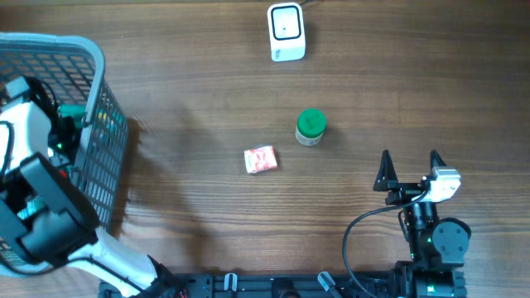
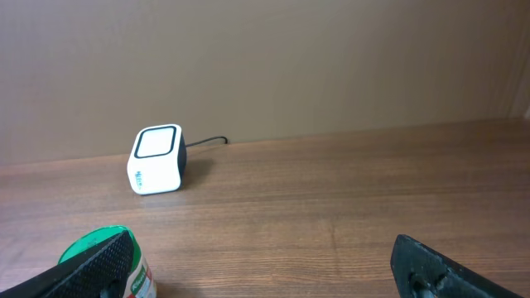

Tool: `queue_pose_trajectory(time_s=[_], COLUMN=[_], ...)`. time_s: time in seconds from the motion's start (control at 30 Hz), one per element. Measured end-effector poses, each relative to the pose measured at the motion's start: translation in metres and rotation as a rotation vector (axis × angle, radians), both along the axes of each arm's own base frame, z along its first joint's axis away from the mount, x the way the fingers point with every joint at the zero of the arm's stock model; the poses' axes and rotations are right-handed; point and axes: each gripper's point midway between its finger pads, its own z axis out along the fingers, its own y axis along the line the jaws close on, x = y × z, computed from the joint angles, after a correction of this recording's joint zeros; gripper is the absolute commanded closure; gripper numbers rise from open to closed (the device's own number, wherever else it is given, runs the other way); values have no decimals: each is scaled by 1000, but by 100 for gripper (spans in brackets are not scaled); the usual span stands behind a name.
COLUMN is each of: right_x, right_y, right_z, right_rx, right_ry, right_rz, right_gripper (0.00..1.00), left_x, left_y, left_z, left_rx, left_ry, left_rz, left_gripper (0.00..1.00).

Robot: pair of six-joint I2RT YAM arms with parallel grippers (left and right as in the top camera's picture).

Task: Scan the item barcode
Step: 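Reach the left gripper into the basket and grasp the green 3M gloves package, then carry the gloves package out and drop it beside the jar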

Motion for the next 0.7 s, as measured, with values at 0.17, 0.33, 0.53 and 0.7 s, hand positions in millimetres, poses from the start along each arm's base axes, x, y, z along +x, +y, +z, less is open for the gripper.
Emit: queue_pose_trajectory(time_s=[0.17, 0.33, 0.53, 0.7], right_x=[0, 0, 0, 0], right_y=[0, 0, 0, 0], right_z=[0, 0, 0, 0], right_rx=[0, 0, 0, 0], right_ry=[0, 0, 0, 0], right_rz=[0, 0, 0, 0], right_gripper=[0, 0, 0, 0], left_x=[33, -12, -70, -53], left_y=[17, -13, -130, -229], left_z=[147, 331, 369, 320], left_rx=[215, 498, 389, 208], left_ry=[-317, -688, -845, -716], left_rz=[-105, -149, -410, -932], left_gripper=[96, 96, 96, 96])
